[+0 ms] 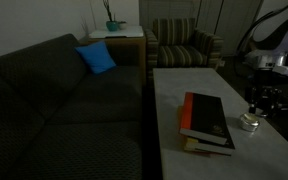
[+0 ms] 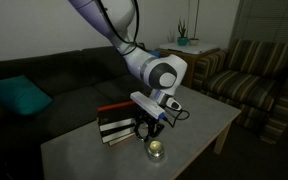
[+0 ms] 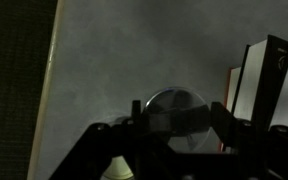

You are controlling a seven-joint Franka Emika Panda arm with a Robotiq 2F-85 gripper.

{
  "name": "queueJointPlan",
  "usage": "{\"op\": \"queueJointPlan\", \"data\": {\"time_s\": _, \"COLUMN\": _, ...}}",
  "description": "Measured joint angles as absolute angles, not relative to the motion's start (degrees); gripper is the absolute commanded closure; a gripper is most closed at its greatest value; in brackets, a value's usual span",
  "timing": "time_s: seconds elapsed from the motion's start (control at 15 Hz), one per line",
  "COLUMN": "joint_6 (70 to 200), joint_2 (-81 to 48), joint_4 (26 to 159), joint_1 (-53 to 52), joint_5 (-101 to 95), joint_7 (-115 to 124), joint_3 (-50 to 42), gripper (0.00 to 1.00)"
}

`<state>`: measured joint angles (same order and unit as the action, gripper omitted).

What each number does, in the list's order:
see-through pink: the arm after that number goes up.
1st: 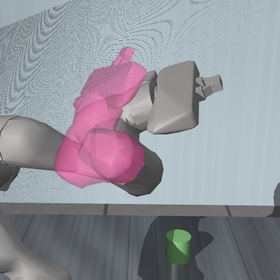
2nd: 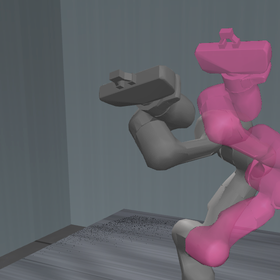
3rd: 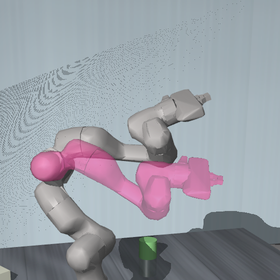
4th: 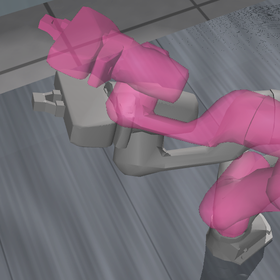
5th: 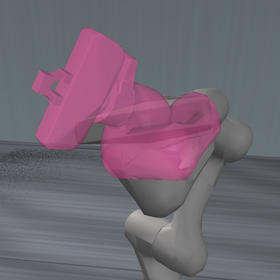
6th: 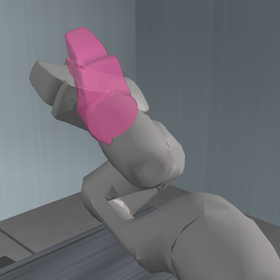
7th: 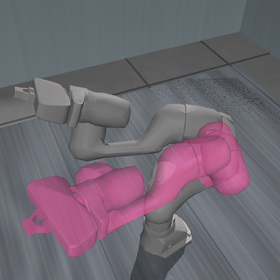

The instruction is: Place the lid on the silver container

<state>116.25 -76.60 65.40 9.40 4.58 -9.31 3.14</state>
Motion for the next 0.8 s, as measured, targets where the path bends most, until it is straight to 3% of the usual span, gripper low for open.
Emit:
{"op": "queueJointPlan", "data": {"time_s": 0.6, "joint_6": 111.57, "joint_2": -84.71, "joint_4": 53.58, "joint_1": 10.74, "joint_5": 6.43, "joint_7": -5.81, "joint_3": 2.78, "gripper": 0.56}}
{"op": "queueJointPlan", "data": {"time_s": 0.67, "joint_6": 111.83, "joint_2": -84.68, "joint_4": 53.59, "joint_1": 10.84, "joint_5": 6.99, "joint_7": -5.10, "joint_3": 2.78, "gripper": 0.31}}
{"op": "queueJointPlan", "data": {"time_s": 0.8, "joint_6": 111.86, "joint_2": -84.60, "joint_4": 53.59, "joint_1": 10.79, "joint_5": 7.08, "joint_7": -5.00, "joint_3": 2.77, "gripper": 0.31}}
